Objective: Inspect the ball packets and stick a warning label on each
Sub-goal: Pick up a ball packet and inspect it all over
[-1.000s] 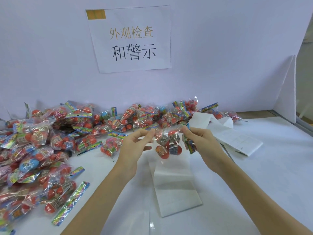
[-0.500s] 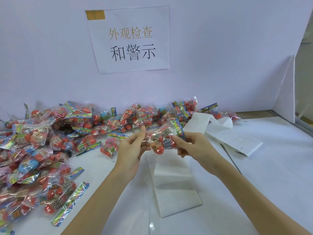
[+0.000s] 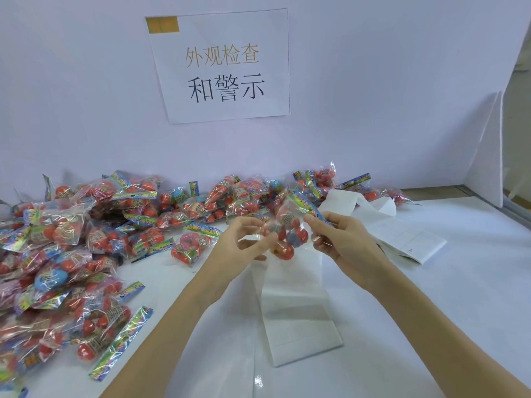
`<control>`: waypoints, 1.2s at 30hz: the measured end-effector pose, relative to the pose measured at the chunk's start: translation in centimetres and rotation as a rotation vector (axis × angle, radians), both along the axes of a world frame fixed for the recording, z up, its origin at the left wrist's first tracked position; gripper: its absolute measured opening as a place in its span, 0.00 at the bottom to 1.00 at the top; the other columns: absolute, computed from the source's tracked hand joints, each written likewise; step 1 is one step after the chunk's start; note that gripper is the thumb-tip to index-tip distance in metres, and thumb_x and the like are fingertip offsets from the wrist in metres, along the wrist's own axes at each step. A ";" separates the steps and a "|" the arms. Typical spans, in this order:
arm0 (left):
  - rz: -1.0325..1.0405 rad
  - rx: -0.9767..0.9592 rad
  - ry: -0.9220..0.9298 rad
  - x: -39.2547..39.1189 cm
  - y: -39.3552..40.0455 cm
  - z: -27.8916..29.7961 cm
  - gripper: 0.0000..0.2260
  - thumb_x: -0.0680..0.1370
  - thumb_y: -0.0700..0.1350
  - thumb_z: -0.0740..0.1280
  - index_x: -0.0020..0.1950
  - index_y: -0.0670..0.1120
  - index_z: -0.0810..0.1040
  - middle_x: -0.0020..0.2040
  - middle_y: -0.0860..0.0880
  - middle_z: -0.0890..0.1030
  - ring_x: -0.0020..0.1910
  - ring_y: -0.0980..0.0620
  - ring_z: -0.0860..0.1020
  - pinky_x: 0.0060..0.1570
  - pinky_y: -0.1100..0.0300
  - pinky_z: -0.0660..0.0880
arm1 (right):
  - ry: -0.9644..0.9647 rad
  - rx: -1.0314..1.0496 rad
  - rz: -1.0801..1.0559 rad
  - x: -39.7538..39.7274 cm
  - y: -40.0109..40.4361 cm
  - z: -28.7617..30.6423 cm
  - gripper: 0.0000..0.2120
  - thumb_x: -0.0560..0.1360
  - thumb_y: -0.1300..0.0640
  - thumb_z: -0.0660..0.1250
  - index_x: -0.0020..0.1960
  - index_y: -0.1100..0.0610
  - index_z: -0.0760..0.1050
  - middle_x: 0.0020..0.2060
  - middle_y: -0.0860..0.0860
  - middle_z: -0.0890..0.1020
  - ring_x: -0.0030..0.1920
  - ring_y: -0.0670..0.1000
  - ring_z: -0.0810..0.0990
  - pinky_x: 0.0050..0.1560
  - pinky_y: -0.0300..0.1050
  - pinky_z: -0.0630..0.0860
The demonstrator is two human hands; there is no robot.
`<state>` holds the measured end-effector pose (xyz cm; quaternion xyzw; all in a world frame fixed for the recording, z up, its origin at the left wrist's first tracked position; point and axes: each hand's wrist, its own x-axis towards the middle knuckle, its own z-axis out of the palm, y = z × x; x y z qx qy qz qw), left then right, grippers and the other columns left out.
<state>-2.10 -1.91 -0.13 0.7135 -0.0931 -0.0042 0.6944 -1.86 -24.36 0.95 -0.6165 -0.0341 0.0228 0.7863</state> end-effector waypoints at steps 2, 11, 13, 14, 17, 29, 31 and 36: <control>0.001 -0.050 -0.014 -0.2 -0.3 0.0 0.25 0.71 0.57 0.75 0.63 0.46 0.80 0.57 0.45 0.85 0.52 0.50 0.85 0.49 0.55 0.83 | 0.066 0.030 0.113 -0.1 -0.1 0.3 0.12 0.70 0.52 0.77 0.46 0.61 0.87 0.34 0.52 0.77 0.32 0.46 0.73 0.36 0.36 0.75; 0.131 -0.065 -0.063 -0.5 -1.1 -0.1 0.07 0.75 0.52 0.75 0.44 0.49 0.88 0.46 0.47 0.87 0.42 0.52 0.83 0.44 0.63 0.80 | -0.070 -0.155 -0.016 0.0 0.1 -0.2 0.19 0.71 0.44 0.76 0.48 0.61 0.88 0.32 0.52 0.75 0.32 0.49 0.70 0.37 0.37 0.74; 0.254 -0.119 -0.059 -0.3 -0.8 -0.1 0.06 0.79 0.48 0.74 0.44 0.47 0.87 0.44 0.48 0.86 0.41 0.53 0.82 0.42 0.62 0.80 | -0.125 -0.226 -0.125 0.1 0.0 -0.3 0.11 0.76 0.49 0.76 0.48 0.57 0.86 0.33 0.51 0.80 0.32 0.48 0.77 0.37 0.37 0.78; 0.329 -0.147 -0.050 -0.2 -0.6 -0.1 0.07 0.80 0.47 0.73 0.44 0.46 0.86 0.42 0.49 0.85 0.39 0.52 0.81 0.41 0.61 0.80 | -0.134 -0.264 -0.157 0.1 0.0 -0.3 0.08 0.77 0.51 0.75 0.49 0.57 0.85 0.35 0.50 0.82 0.32 0.48 0.80 0.38 0.37 0.79; 0.433 -0.197 -0.047 -0.1 -0.5 0.0 0.09 0.80 0.47 0.74 0.43 0.43 0.84 0.39 0.47 0.84 0.39 0.48 0.81 0.45 0.54 0.81 | -0.125 -0.273 -0.005 -0.4 0.6 -0.2 0.10 0.78 0.52 0.74 0.53 0.58 0.82 0.42 0.54 0.86 0.39 0.51 0.86 0.41 0.40 0.81; 0.231 -0.057 -0.137 -0.6 -1.0 0.1 0.06 0.84 0.41 0.68 0.60 0.47 0.80 0.41 0.51 0.81 0.33 0.49 0.81 0.36 0.58 0.79 | -0.080 -0.297 0.078 -0.9 1.5 -0.5 0.10 0.86 0.58 0.62 0.60 0.59 0.81 0.48 0.56 0.88 0.45 0.51 0.84 0.51 0.44 0.83; 0.268 0.029 -0.086 -0.4 -0.8 0.1 0.09 0.80 0.48 0.73 0.59 0.53 0.79 0.41 0.56 0.82 0.38 0.54 0.80 0.38 0.64 0.78 | -0.056 -0.293 0.149 -0.8 1.2 -0.4 0.12 0.87 0.58 0.59 0.62 0.59 0.81 0.53 0.58 0.87 0.49 0.54 0.84 0.57 0.49 0.81; 0.174 -0.044 -0.036 -0.5 -0.9 0.5 0.10 0.80 0.43 0.72 0.46 0.37 0.81 0.41 0.45 0.81 0.39 0.49 0.81 0.44 0.57 0.81 | -0.047 -0.257 0.164 -0.8 1.5 -0.2 0.14 0.86 0.51 0.61 0.61 0.56 0.82 0.54 0.55 0.88 0.53 0.55 0.87 0.54 0.49 0.84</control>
